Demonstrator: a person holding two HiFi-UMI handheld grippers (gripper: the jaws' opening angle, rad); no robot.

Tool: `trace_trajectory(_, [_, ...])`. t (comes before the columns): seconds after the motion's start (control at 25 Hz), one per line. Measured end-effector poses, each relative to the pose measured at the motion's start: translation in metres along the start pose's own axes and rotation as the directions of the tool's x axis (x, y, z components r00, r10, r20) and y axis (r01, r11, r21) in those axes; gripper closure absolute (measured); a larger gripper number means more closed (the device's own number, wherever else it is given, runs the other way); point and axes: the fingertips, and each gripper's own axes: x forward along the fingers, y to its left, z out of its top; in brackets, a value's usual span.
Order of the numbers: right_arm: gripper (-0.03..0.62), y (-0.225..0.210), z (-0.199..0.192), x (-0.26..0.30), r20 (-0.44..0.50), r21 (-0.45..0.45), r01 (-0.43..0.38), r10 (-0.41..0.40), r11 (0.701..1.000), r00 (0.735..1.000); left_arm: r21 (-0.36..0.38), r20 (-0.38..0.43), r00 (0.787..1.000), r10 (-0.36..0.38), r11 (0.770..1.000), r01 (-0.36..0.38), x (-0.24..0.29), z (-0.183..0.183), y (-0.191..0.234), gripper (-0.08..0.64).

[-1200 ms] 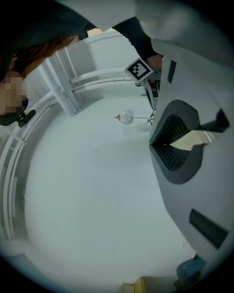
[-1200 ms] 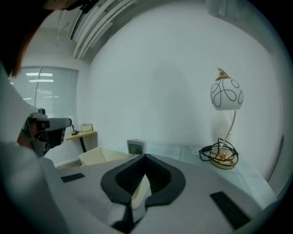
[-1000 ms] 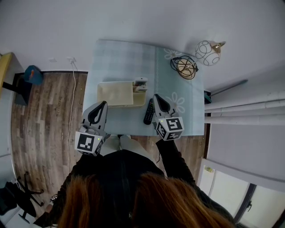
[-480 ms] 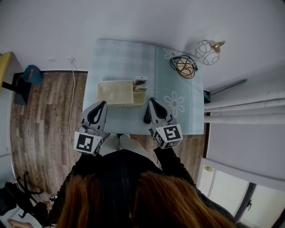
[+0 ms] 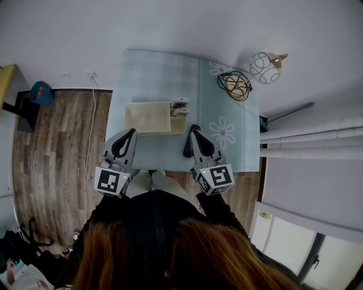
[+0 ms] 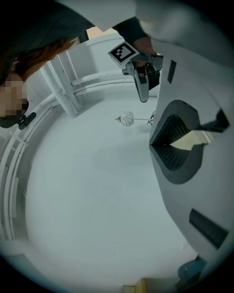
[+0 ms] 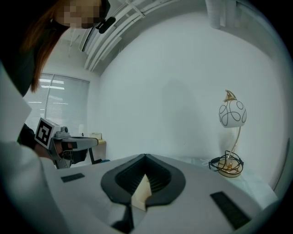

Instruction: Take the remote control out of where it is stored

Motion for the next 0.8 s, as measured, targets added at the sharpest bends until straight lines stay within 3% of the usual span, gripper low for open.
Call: trace_trajectory(0.8, [0.578,0.0004,0.0069,0.003,0.017,0.01,0.004,-0.004,1.0,1.0,0.021,0.012,1.0,-0.013,1.0,0.012,0.0025,0.0048,-0.0066,0.554])
